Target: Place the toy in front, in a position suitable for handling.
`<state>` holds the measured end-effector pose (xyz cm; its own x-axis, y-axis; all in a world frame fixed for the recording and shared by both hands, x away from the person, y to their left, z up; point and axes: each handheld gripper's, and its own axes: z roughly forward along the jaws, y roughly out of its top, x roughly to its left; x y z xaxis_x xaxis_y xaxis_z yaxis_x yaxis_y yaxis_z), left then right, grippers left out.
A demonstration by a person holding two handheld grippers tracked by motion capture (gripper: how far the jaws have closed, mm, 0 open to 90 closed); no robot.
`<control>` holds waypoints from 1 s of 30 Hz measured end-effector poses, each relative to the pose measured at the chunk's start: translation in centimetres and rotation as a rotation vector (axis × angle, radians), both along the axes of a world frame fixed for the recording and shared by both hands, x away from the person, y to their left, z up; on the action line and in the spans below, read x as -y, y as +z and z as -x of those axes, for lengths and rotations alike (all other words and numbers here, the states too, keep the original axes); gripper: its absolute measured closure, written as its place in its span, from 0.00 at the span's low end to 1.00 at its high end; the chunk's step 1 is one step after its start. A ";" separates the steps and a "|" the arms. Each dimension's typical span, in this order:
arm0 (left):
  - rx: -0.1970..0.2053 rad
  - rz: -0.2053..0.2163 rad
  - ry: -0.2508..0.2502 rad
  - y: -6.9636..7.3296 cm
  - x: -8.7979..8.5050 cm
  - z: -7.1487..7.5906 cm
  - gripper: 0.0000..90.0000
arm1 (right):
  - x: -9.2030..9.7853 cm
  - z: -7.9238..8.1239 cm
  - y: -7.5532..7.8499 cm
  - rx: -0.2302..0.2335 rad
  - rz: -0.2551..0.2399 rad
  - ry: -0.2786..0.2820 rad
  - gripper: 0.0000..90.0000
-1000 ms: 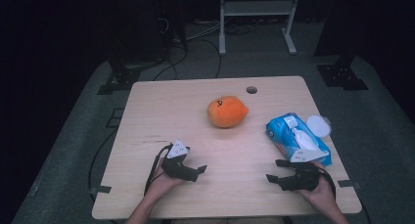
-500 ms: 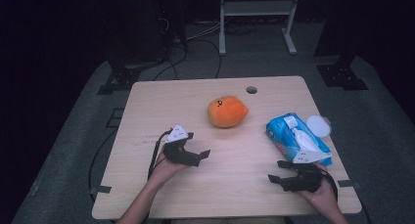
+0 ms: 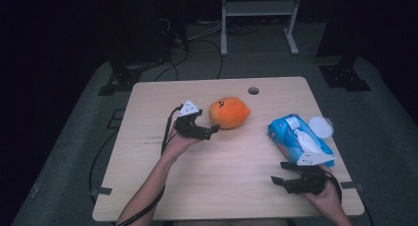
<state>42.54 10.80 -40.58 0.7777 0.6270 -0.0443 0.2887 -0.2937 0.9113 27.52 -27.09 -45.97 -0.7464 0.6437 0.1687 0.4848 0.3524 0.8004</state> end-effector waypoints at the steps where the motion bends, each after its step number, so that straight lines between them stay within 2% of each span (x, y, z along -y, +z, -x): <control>1: 0.000 0.000 0.000 0.0 0.0 0.0 0.03 | 0.0 0.0 0.0 0.000 0.000 0.000 0.32; 2: 0.008 -0.004 -0.005 0.5 0.4 -0.6 0.03 | 0.0 0.0 0.0 0.000 -0.002 -0.001 0.32; 7: 0.015 -0.036 -0.014 1.0 1.4 -2.0 0.03 | -0.1 -0.1 0.0 0.002 -0.001 0.004 0.32; 14: -0.008 -0.067 -0.026 0.6 3.3 -4.6 0.03 | -0.3 0.0 0.0 0.001 0.006 0.015 0.32; 17: -0.016 -0.068 -0.019 0.6 3.8 -5.3 0.03 | -0.3 0.0 0.0 0.003 0.006 0.016 0.32; 21: -0.029 -0.041 -0.015 0.5 4.9 -6.9 0.06 | -0.3 0.1 0.0 0.004 0.004 0.022 0.32; 25: -0.053 -0.018 -0.003 0.1 5.4 -7.6 0.06 | -0.3 0.1 0.0 0.004 0.004 0.028 0.32; 28: -0.061 -0.066 -0.002 -0.5 5.9 -8.1 0.07 | -0.4 0.3 0.1 0.007 0.004 0.035 0.32; 29: -0.079 -0.063 0.004 -0.9 6.1 -8.4 0.07 | -0.4 0.4 0.1 0.009 0.004 0.037 0.32; 30: -0.079 -0.063 0.004 -0.9 6.1 -8.4 0.07 | -0.4 0.4 0.1 0.010 0.005 0.038 0.32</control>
